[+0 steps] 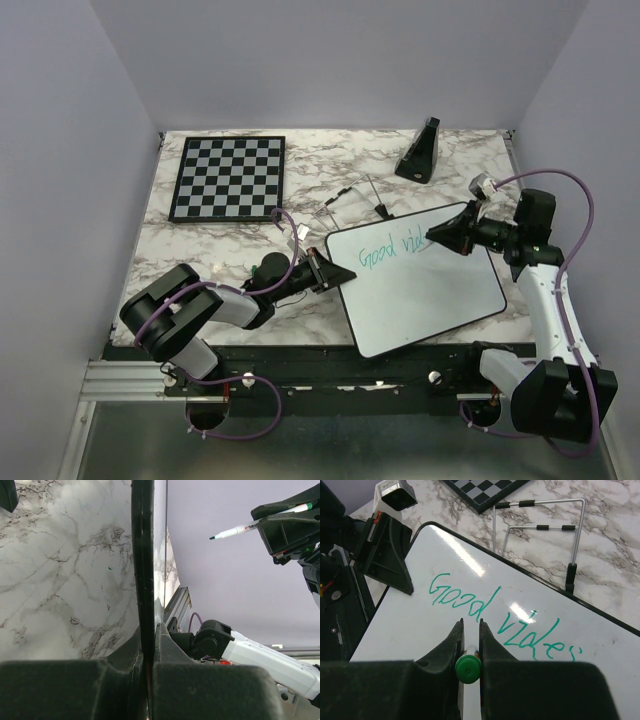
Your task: Write a sentence on the whiteboard
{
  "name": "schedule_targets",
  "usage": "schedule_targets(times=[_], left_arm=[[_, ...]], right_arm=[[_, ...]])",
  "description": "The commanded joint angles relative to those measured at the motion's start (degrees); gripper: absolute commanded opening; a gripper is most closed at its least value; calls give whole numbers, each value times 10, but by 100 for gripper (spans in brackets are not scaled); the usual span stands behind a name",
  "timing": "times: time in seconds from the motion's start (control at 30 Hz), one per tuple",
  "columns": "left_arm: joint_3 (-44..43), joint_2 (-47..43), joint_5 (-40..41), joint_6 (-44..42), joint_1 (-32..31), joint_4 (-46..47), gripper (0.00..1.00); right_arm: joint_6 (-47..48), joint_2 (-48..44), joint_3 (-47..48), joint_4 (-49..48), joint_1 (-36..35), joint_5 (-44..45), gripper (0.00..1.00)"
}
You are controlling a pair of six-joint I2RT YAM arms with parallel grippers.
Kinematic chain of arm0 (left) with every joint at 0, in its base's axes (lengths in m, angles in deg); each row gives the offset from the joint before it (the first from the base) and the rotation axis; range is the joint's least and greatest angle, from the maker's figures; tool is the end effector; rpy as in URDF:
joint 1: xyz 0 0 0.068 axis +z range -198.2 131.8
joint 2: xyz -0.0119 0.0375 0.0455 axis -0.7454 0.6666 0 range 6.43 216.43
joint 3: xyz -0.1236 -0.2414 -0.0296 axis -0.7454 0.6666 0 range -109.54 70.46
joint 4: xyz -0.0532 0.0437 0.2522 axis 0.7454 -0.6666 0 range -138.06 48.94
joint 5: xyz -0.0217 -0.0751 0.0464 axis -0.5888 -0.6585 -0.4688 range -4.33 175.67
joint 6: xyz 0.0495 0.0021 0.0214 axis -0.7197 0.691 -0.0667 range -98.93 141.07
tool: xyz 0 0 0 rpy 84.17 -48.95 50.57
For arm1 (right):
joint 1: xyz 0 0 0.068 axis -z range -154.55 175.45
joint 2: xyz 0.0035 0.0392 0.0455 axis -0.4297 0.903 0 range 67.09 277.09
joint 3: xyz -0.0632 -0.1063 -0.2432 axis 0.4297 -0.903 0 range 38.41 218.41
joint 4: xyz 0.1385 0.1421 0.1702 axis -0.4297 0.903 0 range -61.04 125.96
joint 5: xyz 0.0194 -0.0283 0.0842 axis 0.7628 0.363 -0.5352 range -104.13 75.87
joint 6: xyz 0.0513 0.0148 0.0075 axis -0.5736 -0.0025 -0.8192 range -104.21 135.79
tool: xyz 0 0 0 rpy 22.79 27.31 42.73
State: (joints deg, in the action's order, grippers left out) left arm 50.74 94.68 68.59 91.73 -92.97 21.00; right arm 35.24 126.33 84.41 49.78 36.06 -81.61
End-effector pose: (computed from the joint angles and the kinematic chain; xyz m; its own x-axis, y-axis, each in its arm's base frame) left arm 0.1806 -0.1939 0.1591 -0.8572 -0.4200 -0.2980 0.2163 0.2315 -0.9485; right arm 0.2122 -0.0063 0.2936 -0.2921 -0.0750 -0.9534 -0.8260 0.5223 0.2120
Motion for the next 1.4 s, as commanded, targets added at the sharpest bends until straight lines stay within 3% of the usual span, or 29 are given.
schedule_targets(times=[0.0,0.87,1.07,1.37], left_arm=[[0,3,-8,-42,-11,31,0],[3,-3,30,-17,-23,39,0],[1,-1,43,-12,-29,36,0],[18,-4,86,6,-32,56,0]], right_arm=[[29,3,-10,25,2,-31,1],[127,-17,-32,70,-16,-9,1],[178,-20,-37,95,-92,37,1],[156,-33,-69,42,-201,94,1]])
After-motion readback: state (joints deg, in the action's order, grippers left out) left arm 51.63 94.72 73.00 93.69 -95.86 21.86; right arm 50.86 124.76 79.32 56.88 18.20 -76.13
